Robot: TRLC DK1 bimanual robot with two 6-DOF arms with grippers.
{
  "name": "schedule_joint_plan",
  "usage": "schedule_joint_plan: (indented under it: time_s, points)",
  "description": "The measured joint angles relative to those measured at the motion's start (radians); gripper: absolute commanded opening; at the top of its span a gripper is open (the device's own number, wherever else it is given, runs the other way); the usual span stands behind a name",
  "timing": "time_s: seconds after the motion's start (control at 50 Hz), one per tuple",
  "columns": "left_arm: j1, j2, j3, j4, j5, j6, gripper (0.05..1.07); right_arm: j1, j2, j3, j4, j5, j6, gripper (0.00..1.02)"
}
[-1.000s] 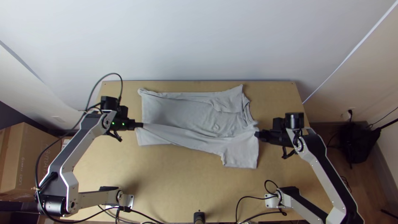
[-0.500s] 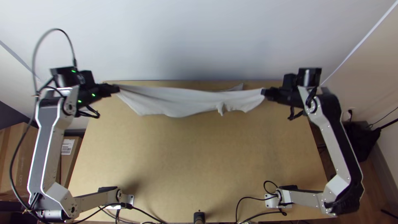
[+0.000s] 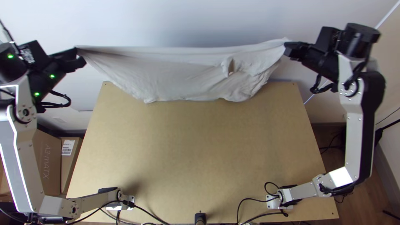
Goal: Fold the t-shirt
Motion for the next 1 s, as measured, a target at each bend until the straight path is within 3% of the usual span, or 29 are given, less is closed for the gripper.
schedule_joint_plan:
  time_s: [0.16, 0.32, 0.5, 0.72, 0.88, 1.0]
  points:
    - [0.032, -0.05, 0.094, 0.004, -0.009, -0.008, 0.08, 0.053, -0.127, 0.013, 0.063, 0.04, 0.0, 0.02]
    - [0.072, -0.177, 0.105, 0.022, -0.014, -0.008, 0.08, 0.102, -0.317, 0.013, 0.064, 0.041, 0.021, 0.02]
    - [0.103, -0.318, 0.116, 0.064, -0.014, -0.015, 0.08, 0.107, -0.498, 0.016, 0.064, 0.04, 0.063, 0.02]
    - [0.122, -0.393, 0.13, 0.081, -0.014, -0.051, 0.08, 0.107, -0.561, 0.032, 0.106, 0.04, 0.087, 0.02]
    - [0.123, -0.43, 0.0, 0.085, -0.014, -0.06, 0.08, 0.107, -0.571, -0.026, 0.102, 0.04, 0.12, 0.02]
    - [0.121, -0.511, -0.262, 0.108, -0.014, -0.043, 0.08, 0.113, -0.623, -0.257, 0.101, 0.037, 0.165, 0.02]
